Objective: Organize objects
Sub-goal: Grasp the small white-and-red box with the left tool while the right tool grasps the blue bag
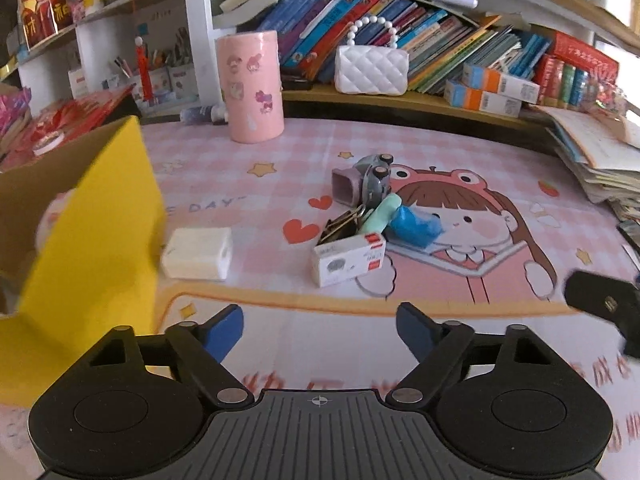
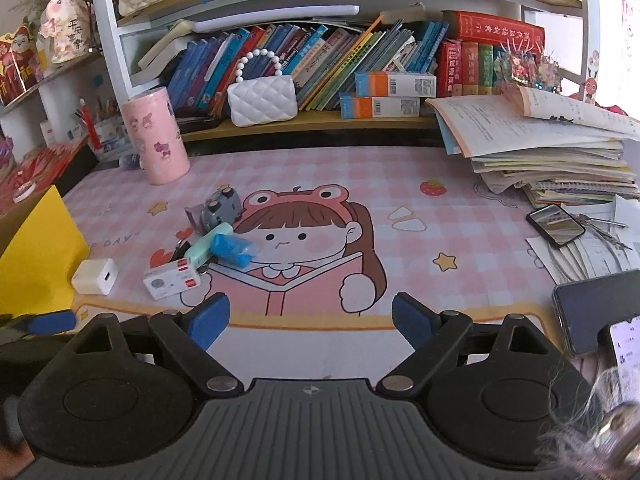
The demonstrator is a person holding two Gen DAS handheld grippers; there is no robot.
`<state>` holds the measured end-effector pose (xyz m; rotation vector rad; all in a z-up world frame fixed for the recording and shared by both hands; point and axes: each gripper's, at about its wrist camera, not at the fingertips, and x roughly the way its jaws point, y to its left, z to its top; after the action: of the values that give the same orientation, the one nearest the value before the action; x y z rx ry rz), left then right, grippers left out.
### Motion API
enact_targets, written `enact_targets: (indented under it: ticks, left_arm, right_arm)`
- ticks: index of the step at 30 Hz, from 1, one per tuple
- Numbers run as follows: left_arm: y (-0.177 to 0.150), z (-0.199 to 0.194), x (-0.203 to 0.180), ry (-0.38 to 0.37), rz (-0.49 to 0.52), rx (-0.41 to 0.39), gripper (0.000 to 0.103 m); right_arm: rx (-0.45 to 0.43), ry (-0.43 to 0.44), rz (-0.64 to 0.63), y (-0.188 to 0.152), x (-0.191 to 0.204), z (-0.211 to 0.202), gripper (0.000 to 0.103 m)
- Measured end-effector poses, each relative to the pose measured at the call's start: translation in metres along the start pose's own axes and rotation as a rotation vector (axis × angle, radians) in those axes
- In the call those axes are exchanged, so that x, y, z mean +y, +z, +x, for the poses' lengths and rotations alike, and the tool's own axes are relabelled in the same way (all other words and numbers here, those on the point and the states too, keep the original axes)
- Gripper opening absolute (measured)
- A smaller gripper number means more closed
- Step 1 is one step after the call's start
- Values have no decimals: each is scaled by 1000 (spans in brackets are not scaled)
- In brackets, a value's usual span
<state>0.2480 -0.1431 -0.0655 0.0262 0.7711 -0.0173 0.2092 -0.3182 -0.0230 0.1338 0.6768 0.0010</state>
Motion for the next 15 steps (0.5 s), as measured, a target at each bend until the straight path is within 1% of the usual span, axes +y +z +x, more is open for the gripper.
enact_targets:
  ticks: [1, 2, 3, 8, 15]
  left_arm:
    - [3, 7, -3, 7, -4, 5, 76]
    - [5, 13, -6, 13, -9, 10, 70]
    - [8, 19, -10, 16, -18, 16, 68]
    - [18, 41, -23, 36, -51, 25, 68]
    - [23, 63, -33, 87, -71, 38, 67]
  right_arm:
    - [2, 2, -6, 2, -2, 2, 88]
    - [2, 1, -11, 3, -4, 4, 88]
    - [-1, -2, -14, 5, -6, 5, 88]
    - [-8, -18, -11, 13, -18, 9, 88]
    - [11, -34, -6, 13, -28, 14, 88]
